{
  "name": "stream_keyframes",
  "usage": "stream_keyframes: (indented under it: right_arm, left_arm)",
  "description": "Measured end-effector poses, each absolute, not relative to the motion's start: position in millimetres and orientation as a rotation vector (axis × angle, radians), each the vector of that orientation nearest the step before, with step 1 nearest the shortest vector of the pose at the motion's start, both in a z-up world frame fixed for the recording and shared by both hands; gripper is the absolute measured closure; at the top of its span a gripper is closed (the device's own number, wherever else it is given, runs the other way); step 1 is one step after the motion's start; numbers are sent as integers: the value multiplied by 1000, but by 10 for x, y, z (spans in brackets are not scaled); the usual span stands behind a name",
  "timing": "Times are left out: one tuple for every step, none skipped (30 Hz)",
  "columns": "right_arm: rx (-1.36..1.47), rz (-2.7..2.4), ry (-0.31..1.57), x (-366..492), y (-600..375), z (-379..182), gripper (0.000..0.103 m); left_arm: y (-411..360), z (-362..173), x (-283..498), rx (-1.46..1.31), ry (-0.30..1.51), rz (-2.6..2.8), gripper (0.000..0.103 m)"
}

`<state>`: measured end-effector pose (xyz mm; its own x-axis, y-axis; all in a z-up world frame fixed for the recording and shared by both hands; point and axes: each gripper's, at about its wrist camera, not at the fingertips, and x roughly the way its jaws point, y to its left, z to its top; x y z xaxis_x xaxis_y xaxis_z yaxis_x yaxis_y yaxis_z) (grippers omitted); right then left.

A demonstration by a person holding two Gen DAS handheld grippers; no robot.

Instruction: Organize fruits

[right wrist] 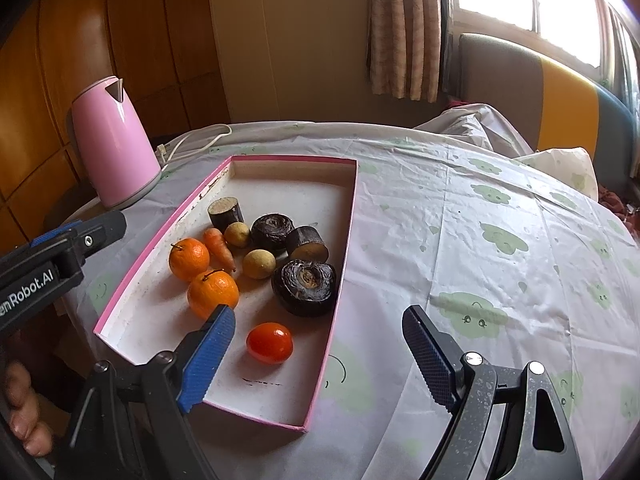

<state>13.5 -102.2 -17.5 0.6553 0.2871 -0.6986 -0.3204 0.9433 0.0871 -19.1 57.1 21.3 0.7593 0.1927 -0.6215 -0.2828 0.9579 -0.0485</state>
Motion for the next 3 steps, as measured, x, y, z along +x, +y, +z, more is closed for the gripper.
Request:
stream_keyframes:
  right_arm:
    - [-44, 343, 786, 138, -1033, -178, 17]
    - [-40, 339, 788, 142, -1055, -181, 17]
    - [-34, 334, 788, 150, -1084, -180, 17]
  left_arm:
    - [576, 214, -182, -142, 662, 263, 57]
    - [578, 211, -166, -140, 670, 260, 57]
    - [584, 198, -143, -147, 687, 251, 56]
